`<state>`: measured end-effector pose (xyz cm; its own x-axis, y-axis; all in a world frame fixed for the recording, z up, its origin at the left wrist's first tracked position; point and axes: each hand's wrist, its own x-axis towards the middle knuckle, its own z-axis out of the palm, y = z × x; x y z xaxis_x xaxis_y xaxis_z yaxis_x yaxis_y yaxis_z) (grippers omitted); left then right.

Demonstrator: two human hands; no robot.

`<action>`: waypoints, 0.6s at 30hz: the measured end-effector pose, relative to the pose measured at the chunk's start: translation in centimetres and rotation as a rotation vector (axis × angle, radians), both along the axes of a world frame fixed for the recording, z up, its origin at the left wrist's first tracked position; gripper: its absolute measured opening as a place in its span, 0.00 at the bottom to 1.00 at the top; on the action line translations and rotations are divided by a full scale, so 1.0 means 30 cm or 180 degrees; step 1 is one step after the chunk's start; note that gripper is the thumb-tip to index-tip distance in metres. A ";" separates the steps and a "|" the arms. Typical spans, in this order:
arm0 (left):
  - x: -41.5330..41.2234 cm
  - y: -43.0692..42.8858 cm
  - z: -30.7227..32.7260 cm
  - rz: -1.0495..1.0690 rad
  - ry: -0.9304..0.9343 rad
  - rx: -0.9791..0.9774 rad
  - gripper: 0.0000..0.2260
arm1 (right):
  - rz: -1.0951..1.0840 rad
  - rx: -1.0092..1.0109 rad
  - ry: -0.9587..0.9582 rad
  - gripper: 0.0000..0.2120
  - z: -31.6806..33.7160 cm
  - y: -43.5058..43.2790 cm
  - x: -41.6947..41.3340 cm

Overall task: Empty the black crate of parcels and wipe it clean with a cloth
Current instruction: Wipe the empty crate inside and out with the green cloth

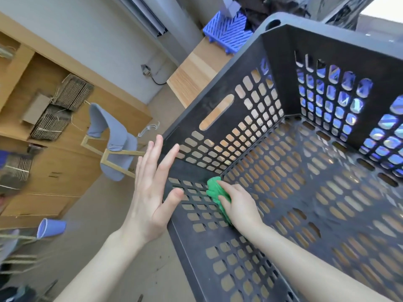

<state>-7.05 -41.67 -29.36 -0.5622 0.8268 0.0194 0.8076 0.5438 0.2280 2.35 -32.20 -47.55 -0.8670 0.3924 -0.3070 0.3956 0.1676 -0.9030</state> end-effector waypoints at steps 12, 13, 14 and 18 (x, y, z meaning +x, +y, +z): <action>0.004 0.002 0.004 -0.0035 0.0043 -0.0065 0.33 | -0.0706 -0.0366 0.0827 0.16 0.141 -0.013 -0.001; 0.003 0.002 0.005 -0.0041 0.0052 -0.0086 0.33 | -0.0759 -0.0344 0.1052 0.15 0.167 -0.024 0.002; 0.002 0.001 0.007 -0.0047 0.0054 -0.0115 0.33 | -0.0804 -0.0325 0.1259 0.15 0.191 -0.034 0.004; -0.002 -0.002 0.022 -0.0056 0.0020 -0.0246 0.34 | -0.0964 -0.0351 0.1749 0.16 0.236 -0.055 0.004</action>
